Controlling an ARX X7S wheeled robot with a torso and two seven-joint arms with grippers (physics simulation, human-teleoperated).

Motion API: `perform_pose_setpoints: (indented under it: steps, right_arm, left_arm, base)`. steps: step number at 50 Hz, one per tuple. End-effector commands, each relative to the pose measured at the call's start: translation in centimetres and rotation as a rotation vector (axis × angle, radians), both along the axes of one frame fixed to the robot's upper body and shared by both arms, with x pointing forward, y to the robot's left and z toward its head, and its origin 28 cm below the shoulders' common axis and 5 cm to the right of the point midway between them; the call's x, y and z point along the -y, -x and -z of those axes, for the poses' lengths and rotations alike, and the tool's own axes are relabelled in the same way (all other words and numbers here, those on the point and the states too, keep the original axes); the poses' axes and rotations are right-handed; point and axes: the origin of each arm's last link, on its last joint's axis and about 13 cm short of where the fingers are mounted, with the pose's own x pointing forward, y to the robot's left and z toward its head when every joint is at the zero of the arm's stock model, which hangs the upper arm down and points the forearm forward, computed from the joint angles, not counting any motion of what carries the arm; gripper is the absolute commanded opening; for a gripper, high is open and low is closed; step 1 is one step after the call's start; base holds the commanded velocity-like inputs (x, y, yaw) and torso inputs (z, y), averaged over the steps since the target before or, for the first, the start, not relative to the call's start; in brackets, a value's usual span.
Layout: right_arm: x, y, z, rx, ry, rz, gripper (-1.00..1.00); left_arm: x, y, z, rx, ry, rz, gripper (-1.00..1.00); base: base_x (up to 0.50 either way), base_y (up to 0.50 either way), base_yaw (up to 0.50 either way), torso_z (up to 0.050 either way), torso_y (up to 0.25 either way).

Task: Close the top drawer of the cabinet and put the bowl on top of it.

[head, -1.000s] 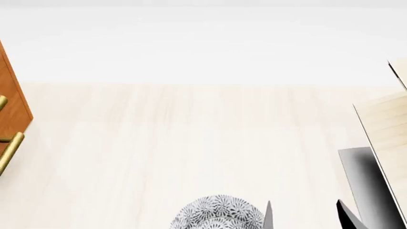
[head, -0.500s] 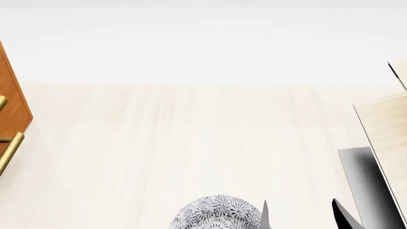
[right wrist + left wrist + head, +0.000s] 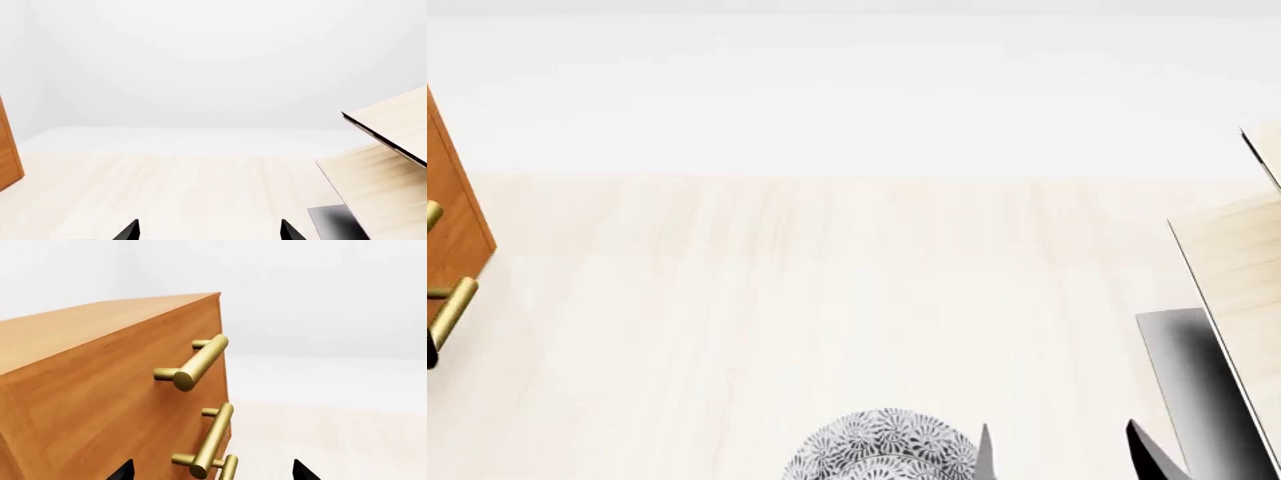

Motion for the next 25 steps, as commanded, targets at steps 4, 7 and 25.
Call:
perform_pose_setpoints:
  steps: [4,7,25]
  right_arm:
    - [-0.2,-0.1,0.1,-0.002,-0.002,-0.004,1.00]
    - [-0.1,-0.1,0.2,-0.004,-0.003,-0.001,1.00]
    - [-0.2,0.0,0.0,0.007,-0.002,0.006,1.00]
  left_arm:
    - [2.5,3.0,0.0,0.030,-0.040,0.132,1.00]
    - [3.0,3.8,-0.1,0.044,-0.048,0.160,1.00]
    - [4.4,7.8,0.0,0.072,-0.061,0.276,1.00]
  base:
    - [0.00,0.00,0.00,0.000,0.000]
    - [0.00,0.00,0.00,0.000,0.000]
    - [0.00,0.00,0.00,0.000,0.000]
